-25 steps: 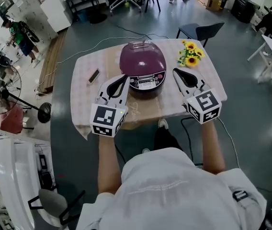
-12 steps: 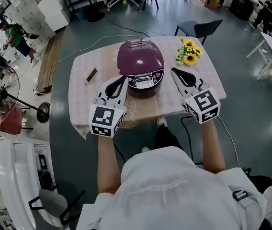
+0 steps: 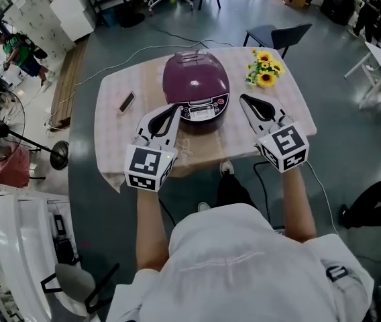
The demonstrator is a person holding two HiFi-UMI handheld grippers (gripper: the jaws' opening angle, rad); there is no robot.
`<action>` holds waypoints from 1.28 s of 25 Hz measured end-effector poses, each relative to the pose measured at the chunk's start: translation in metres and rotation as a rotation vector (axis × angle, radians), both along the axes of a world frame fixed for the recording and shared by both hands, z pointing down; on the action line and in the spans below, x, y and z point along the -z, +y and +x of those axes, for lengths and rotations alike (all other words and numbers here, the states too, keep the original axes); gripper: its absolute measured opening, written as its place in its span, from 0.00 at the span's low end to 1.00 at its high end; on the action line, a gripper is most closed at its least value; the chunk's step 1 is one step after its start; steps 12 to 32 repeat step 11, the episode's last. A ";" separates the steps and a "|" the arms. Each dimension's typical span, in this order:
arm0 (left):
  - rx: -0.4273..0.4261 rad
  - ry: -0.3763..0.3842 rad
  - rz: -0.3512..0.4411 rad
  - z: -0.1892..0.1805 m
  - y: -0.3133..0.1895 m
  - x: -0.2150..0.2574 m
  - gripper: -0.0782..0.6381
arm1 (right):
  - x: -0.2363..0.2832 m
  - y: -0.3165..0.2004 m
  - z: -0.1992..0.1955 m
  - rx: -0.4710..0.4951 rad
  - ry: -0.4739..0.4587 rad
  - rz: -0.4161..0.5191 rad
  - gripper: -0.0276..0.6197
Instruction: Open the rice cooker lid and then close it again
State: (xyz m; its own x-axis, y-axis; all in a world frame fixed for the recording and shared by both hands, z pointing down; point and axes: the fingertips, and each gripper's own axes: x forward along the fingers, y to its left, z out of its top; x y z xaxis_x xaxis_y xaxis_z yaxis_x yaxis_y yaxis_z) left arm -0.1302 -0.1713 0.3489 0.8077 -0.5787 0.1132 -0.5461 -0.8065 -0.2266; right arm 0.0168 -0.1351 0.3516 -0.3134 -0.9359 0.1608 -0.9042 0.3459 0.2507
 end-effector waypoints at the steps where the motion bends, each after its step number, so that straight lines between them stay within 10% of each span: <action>1: 0.001 0.000 -0.002 -0.001 -0.001 -0.001 0.13 | -0.001 0.000 0.000 0.000 -0.001 -0.002 0.08; 32: -0.001 -0.010 -0.007 -0.006 -0.008 -0.009 0.13 | -0.010 -0.009 -0.008 0.008 0.000 -0.015 0.08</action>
